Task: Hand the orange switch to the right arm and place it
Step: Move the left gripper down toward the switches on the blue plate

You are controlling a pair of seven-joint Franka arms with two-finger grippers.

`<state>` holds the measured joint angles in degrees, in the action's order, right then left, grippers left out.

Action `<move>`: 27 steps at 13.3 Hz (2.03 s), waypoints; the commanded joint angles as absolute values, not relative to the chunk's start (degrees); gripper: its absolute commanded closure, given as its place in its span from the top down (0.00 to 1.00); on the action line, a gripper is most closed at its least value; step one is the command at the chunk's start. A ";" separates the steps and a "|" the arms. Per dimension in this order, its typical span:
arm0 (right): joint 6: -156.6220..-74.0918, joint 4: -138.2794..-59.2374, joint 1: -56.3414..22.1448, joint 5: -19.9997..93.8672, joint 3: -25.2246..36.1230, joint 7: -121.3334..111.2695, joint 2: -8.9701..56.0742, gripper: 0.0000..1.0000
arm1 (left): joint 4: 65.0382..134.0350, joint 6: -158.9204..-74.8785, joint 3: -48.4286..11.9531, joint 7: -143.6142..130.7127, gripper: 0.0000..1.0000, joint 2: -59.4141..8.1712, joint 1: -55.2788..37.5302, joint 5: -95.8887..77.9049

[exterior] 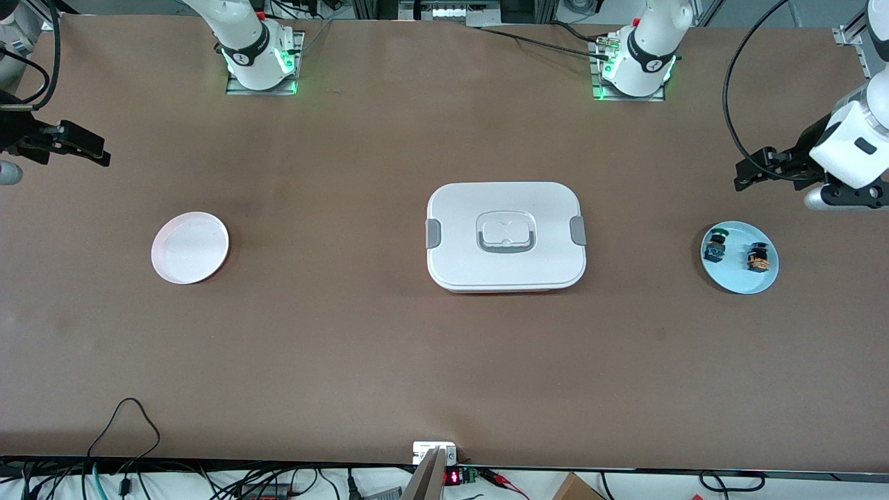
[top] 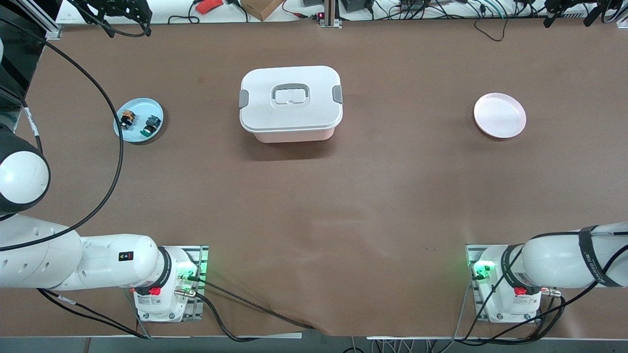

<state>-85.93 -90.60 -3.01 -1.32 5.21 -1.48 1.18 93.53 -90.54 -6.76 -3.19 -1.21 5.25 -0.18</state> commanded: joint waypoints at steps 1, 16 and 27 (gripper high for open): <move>-84.81 -89.91 -2.64 -0.70 4.75 -1.23 0.88 1.00 | 90.62 -88.07 -6.68 -3.52 1.00 -2.20 4.83 0.18; -84.90 -89.91 -2.55 -0.79 4.75 -1.32 0.88 1.00 | 93.43 -86.65 -6.86 39.91 1.00 -9.12 11.59 10.89; -84.90 -89.91 -2.55 -0.79 4.75 -1.32 0.88 1.00 | 106.17 -117.93 -7.12 97.07 1.00 -20.64 25.48 11.25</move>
<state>-85.91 -90.59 -2.99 -1.32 5.11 -1.47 1.18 106.03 -114.64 -6.42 88.51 -18.32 24.56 11.03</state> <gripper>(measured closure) 0.000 0.000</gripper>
